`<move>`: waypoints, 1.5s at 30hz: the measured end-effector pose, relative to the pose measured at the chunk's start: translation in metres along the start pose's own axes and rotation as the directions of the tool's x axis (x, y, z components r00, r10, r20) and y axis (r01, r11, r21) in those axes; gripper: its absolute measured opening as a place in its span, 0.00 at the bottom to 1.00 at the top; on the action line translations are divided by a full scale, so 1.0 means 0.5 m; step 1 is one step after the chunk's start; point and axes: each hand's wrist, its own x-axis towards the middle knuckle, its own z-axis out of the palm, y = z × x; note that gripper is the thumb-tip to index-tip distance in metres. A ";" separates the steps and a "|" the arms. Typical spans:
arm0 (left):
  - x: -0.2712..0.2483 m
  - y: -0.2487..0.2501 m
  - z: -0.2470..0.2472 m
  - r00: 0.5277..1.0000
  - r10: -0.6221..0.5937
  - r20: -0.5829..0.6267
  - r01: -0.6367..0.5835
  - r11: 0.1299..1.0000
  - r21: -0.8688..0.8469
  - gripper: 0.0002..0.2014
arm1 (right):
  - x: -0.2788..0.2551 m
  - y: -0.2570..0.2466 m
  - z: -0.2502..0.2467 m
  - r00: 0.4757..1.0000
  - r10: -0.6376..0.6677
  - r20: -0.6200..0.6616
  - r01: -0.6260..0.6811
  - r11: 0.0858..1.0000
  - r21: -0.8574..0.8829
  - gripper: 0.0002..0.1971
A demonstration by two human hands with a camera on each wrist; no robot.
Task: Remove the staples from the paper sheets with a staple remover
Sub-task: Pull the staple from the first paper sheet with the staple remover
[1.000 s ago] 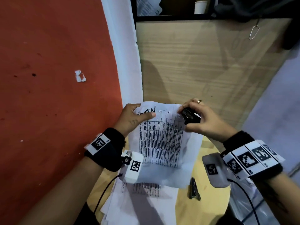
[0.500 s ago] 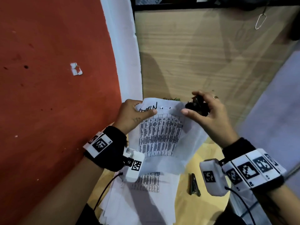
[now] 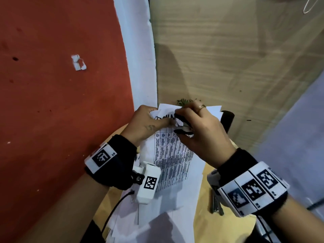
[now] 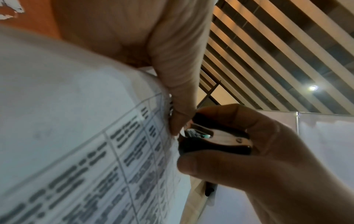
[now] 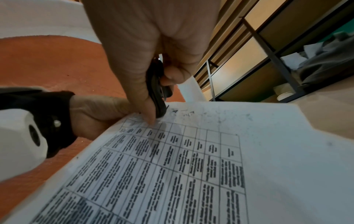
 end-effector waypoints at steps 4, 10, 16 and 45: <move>0.003 -0.006 -0.006 1.000 -0.014 -0.006 0.014 1.000 0.002 0.10 | 0.007 0.007 0.017 1.000 -0.027 0.016 0.027 1.000 -0.006 0.21; 0.001 -0.014 -0.015 1.000 -0.023 0.007 0.022 0.999 0.041 0.13 | 0.015 0.009 0.032 0.998 -0.030 0.053 0.031 0.999 -0.026 0.21; 0.001 -0.013 -0.013 0.999 -0.050 -0.017 0.051 0.997 0.052 0.14 | 0.020 0.010 0.044 0.998 -0.028 0.061 0.030 0.999 -0.031 0.18; 0.003 -0.052 -0.003 0.987 -0.132 0.091 0.145 0.977 -0.155 0.08 | 0.011 0.051 0.076 1.000 -0.004 0.006 0.004 0.999 0.038 0.09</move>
